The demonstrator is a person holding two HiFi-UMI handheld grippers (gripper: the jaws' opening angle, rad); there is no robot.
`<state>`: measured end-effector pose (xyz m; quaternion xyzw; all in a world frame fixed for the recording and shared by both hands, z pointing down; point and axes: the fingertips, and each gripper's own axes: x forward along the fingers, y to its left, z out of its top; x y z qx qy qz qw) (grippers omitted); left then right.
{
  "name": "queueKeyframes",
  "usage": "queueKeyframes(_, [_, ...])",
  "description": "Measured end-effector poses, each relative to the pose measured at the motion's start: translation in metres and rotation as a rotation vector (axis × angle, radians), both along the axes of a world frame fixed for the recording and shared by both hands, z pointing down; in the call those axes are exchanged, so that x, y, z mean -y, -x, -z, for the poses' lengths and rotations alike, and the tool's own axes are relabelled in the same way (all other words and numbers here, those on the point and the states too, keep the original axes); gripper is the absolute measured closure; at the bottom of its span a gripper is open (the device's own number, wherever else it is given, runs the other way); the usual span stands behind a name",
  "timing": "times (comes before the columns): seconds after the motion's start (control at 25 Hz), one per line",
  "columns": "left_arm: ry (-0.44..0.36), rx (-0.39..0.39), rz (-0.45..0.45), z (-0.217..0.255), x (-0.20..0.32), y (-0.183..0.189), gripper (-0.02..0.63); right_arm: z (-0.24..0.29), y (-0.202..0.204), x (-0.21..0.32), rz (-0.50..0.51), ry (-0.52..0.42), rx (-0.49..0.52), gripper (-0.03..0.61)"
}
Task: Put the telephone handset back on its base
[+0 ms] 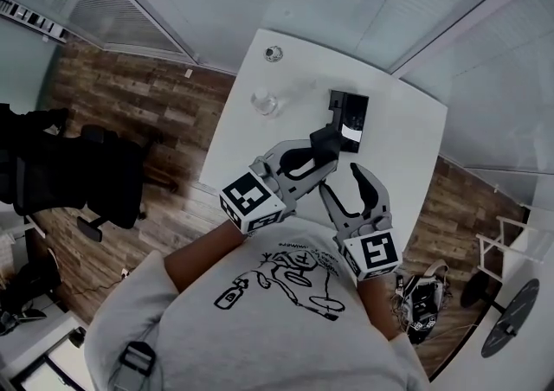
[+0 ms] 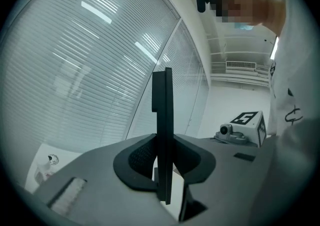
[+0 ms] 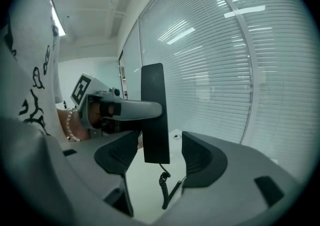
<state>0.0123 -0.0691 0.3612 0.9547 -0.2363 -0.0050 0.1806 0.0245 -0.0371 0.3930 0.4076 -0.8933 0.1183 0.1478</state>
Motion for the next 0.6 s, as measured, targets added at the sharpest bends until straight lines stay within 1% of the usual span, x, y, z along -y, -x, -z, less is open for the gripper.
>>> queueKeyframes(0.16, [0.025,-0.003,-0.002,-0.011,0.004,-0.005,0.54,-0.02,0.001,0.005,-0.007,0.028,-0.021,0.33])
queueKeyframes(0.4, [0.063,0.0,-0.044,-0.028,0.003,-0.018,0.54,-0.052,0.002,0.009,-0.005,0.072,-0.052,0.324])
queueKeyframes(0.6, [0.111,0.002,-0.081,-0.046,0.004,-0.034,0.54,-0.07,-0.008,0.016,-0.044,0.106,-0.041,0.325])
